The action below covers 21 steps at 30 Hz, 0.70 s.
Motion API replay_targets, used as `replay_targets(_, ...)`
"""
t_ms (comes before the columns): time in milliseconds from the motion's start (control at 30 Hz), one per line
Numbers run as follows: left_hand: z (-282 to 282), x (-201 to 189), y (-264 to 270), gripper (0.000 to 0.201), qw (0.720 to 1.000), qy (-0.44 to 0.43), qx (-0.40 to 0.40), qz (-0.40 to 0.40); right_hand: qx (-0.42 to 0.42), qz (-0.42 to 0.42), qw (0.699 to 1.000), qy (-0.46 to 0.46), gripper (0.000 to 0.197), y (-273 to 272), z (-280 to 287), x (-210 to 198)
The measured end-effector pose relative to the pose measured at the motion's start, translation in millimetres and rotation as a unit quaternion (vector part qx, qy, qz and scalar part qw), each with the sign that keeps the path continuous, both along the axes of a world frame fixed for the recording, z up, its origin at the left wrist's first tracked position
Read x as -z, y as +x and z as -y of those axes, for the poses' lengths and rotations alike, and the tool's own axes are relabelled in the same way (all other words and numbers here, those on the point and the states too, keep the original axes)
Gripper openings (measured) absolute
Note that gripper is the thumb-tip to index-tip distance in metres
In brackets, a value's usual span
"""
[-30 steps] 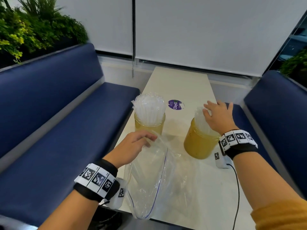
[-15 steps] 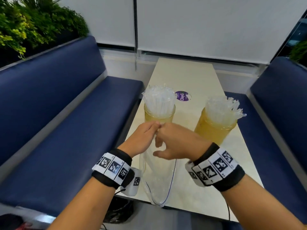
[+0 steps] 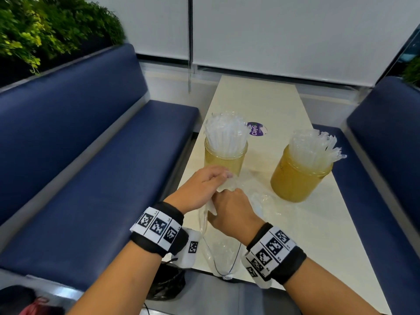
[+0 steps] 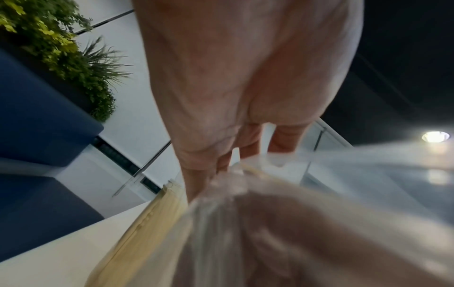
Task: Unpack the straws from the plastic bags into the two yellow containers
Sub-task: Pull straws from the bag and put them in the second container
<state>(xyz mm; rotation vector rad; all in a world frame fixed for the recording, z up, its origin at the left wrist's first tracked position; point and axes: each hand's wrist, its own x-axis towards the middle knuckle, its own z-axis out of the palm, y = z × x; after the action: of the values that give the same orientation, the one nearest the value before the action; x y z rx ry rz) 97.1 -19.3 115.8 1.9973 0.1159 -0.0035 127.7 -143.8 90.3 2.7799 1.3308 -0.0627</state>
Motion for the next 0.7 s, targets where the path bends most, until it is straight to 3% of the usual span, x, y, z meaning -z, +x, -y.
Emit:
replay_targets(100,-3.8,1.3,-15.5,0.033,0.997,0.080,-0.001,0.001,0.010,-0.067,0.996,0.055,0.036,8.7,7.1,-0.3)
replay_targets(233,-5.0,-0.6,-39.2,0.060,0.990,0.142,0.010,-0.004,-0.001,-0.179,0.977,0.119,0.024,22.4,19.1,-11.4)
replay_targets(367,-1.1,-7.1,-41.5,0.082,0.969,0.245,0.018,-0.008,0.057,-0.293,0.931,0.211,0.015,34.3,34.2,-23.9)
replay_targets(433,0.7,-8.4,-38.7,0.076,0.969,0.245,-0.013,0.007,0.066,-0.327,0.909,0.250,0.015,44.1,43.4,-31.5)
replay_targets(567,2.7,-9.1,-30.1,0.044,0.977,0.196,-0.065,0.046,0.052,-0.339,0.873,0.346,0.018,57.9,59.3,-63.2)
replay_targets(700,7.5,-11.7,-18.4,0.052,0.977,0.204,-0.063,0.013,0.045,-0.321,0.834,0.448,0.018,69.5,79.1,-113.7)
